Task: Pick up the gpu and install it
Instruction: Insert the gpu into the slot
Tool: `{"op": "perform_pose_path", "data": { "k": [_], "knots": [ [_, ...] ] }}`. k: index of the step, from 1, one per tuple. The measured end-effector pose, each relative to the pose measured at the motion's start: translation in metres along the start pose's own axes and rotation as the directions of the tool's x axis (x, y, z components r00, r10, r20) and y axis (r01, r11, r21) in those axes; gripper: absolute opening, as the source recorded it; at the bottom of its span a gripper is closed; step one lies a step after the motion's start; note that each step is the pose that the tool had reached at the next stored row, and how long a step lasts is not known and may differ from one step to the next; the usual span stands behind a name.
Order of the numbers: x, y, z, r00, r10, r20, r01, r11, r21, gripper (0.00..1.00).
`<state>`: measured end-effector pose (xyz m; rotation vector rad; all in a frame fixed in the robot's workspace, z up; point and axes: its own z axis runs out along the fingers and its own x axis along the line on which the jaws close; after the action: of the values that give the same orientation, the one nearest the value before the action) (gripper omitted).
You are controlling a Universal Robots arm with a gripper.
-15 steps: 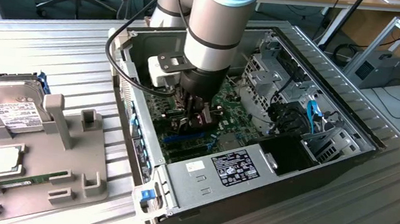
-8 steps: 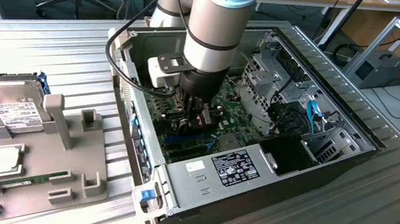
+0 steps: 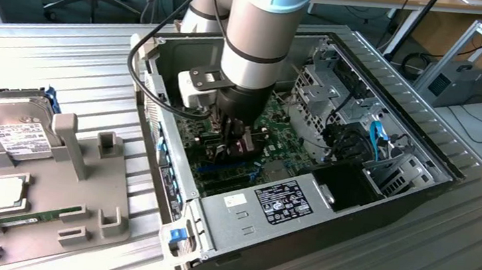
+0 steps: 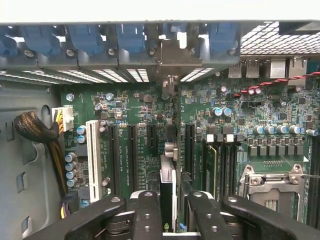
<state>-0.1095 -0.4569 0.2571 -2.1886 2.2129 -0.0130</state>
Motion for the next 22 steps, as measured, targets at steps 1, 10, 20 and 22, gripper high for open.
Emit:
{"op": "perform_pose_path", "data": {
  "k": [1, 10, 20, 22],
  "knots": [
    [0.0, 0.0, 0.0007, 1.0, 0.0, -0.0003, 0.0, 1.0, -0.0001, 0.26],
    [0.0, 0.0001, 0.0033, 1.0, 0.0, -0.0001, 0.0, 1.0, 0.0, 0.26],
    [0.0, 0.0, 0.0002, 1.0, 0.0, -0.0003, 0.0, 1.0, -0.0001, 0.45],
    [-0.001, -0.0002, -0.0089, 1.0, 0.0, -0.0003, 0.0, 1.0, -0.0001, 0.45]
  ]
}}
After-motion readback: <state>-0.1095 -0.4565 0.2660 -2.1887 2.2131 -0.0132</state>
